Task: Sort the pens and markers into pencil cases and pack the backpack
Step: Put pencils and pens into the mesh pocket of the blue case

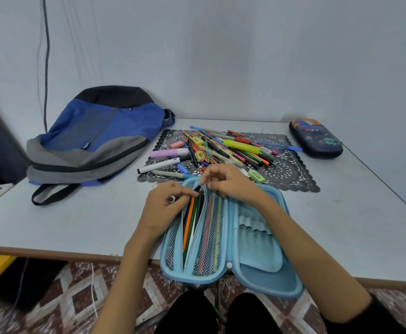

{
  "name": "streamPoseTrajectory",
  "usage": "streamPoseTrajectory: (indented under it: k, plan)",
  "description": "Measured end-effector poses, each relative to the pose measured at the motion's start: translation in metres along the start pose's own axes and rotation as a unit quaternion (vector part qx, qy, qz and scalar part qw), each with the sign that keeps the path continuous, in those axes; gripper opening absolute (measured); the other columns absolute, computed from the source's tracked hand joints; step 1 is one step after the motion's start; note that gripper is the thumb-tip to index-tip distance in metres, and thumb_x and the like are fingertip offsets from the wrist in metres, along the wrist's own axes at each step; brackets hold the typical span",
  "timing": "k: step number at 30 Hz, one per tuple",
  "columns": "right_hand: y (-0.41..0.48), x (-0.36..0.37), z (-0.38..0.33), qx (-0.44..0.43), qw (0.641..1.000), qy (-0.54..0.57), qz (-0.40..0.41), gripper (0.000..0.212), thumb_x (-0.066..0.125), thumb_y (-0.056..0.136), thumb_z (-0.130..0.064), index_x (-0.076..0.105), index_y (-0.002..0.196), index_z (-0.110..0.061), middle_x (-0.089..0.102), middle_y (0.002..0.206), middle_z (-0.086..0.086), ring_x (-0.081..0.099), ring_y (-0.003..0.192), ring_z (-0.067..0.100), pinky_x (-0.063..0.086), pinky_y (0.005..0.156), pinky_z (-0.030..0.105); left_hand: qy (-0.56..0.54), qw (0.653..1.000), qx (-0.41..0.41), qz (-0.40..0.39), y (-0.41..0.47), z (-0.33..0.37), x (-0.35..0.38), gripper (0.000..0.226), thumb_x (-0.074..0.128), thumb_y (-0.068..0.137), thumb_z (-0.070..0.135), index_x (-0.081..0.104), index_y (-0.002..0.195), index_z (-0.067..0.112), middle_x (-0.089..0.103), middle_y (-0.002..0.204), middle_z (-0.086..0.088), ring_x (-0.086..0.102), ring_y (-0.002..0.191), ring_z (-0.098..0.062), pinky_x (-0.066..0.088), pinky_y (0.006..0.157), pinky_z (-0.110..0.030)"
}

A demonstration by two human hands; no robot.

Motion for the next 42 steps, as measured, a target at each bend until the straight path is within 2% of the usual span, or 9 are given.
streamPoseTrajectory:
  k: [2, 7, 14, 18, 27, 30, 33, 37, 42]
  plan:
    - [-0.003, 0.002, -0.004, -0.024, 1.0, -0.001, -0.014, 0.018, 0.064, 0.082, 0.008, 0.071, 0.082, -0.008, 0.06, 0.067, -0.015, 0.048, 0.05, 0.003, 0.041, 0.05, 0.017, 0.006, 1.0, 0.002, -0.002, 0.0, -0.001, 0.0, 0.025, 0.054, 0.077, 0.04, 0.073, 0.092, 0.045, 0.065, 0.086, 0.011, 0.058, 0.089, -0.012, 0.049, 0.074, -0.041]
    - [-0.005, 0.003, -0.005, -0.05, 0.998, 0.021, -0.025, 0.025, 0.071, 0.077, 0.006, 0.072, 0.074, -0.018, 0.057, 0.095, 0.011, 0.051, 0.07, 0.014, 0.046, 0.064, 0.022, 0.008, 1.0, 0.009, -0.006, 0.001, -0.001, 0.001, 0.025, 0.053, 0.077, 0.042, 0.074, 0.091, 0.045, 0.065, 0.086, 0.008, 0.057, 0.087, -0.012, 0.047, 0.075, -0.037]
    - [-0.006, 0.006, -0.006, -0.06, 0.997, -0.014, -0.038, 0.023, 0.066, 0.077, 0.004, 0.066, 0.076, -0.019, 0.055, 0.088, -0.004, 0.052, 0.073, 0.012, 0.047, 0.07, 0.026, 0.008, 1.0, 0.011, -0.008, -0.001, -0.001, 0.004, 0.024, 0.054, 0.076, 0.037, 0.077, 0.084, 0.037, 0.064, 0.085, 0.01, 0.056, 0.089, -0.011, 0.043, 0.074, -0.025]
    - [-0.005, 0.008, -0.012, -0.082, 0.996, -0.026, -0.036, 0.015, 0.064, 0.08, 0.004, 0.066, 0.082, -0.011, 0.053, 0.086, -0.006, 0.05, 0.072, 0.012, 0.044, 0.066, 0.019, 0.025, 0.999, 0.02, -0.015, 0.001, 0.001, 0.003, 0.026, 0.052, 0.076, 0.039, 0.077, 0.085, 0.039, 0.063, 0.086, 0.013, 0.055, 0.088, -0.009, 0.04, 0.074, -0.02]
    - [0.001, 0.005, -0.001, -0.067, 0.998, -0.012, -0.018, 0.013, 0.075, 0.08, -0.009, 0.071, 0.092, -0.012, 0.063, 0.081, 0.001, 0.054, 0.07, 0.01, 0.045, 0.064, 0.017, 0.075, 0.995, 0.049, -0.031, 0.001, 0.005, 0.006, 0.025, 0.048, 0.08, 0.044, 0.071, 0.087, 0.048, 0.062, 0.088, 0.015, 0.052, 0.092, -0.006, 0.039, 0.078, -0.024]
    - [0.001, 0.002, 0.001, -0.054, 0.998, 0.01, -0.011, 0.012, 0.074, 0.083, -0.012, 0.07, 0.094, -0.011, 0.063, 0.078, 0.001, 0.056, 0.066, 0.009, 0.047, 0.059, 0.019, 0.071, 0.996, 0.044, -0.018, 0.001, 0.005, 0.005, 0.026, 0.049, 0.079, 0.044, 0.074, 0.086, 0.041, 0.063, 0.088, 0.014, 0.053, 0.09, -0.008, 0.044, 0.078, -0.031]
    - [0.001, -0.014, 0.004, -0.047, 0.994, 0.056, 0.078, 0.01, 0.064, 0.089, -0.004, 0.067, 0.097, -0.01, 0.065, 0.084, 0.006, 0.059, 0.059, 0.011, 0.049, 0.049, 0.02, 0.071, 0.997, 0.038, -0.009, 0.0, 0.004, 0.003, 0.031, 0.05, 0.077, 0.043, 0.077, 0.088, 0.032, 0.064, 0.088, 0.014, 0.056, 0.089, -0.007, 0.048, 0.076, -0.038]
    - [-0.002, -0.054, 0.022, -0.003, 0.956, -0.122, 0.268, 0.021, 0.056, 0.088, 0.002, 0.07, 0.095, -0.012, 0.064, 0.094, 0.005, 0.056, 0.079, 0.015, 0.045, 0.067, 0.025, 0.061, 0.998, 0.033, 0.004, 0.001, 0.004, 0.001, 0.029, 0.051, 0.077, 0.041, 0.077, 0.087, 0.033, 0.065, 0.087, 0.013, 0.059, 0.082, -0.009, 0.05, 0.07, -0.034]
    - [0.007, -0.057, 0.042, 0.082, 0.937, -0.254, 0.226, 0.021, 0.056, 0.092, -0.007, 0.073, 0.104, -0.012, 0.069, 0.109, 0.002, 0.062, 0.092, 0.017, 0.048, 0.079, 0.031, 0.073, 0.997, 0.029, 0.017, 0.0, 0.005, -0.001, 0.02, 0.06, 0.081, 0.029, 0.078, 0.089, 0.028, 0.066, 0.084, 0.01, 0.057, 0.075, -0.009, 0.047, 0.067, -0.029]
Point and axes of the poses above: each hand's wrist, its own y-axis towards the middle knuckle, its own x-axis out of the palm, z = x × y, the point moved 8 cm from there along y, towards the middle knuckle
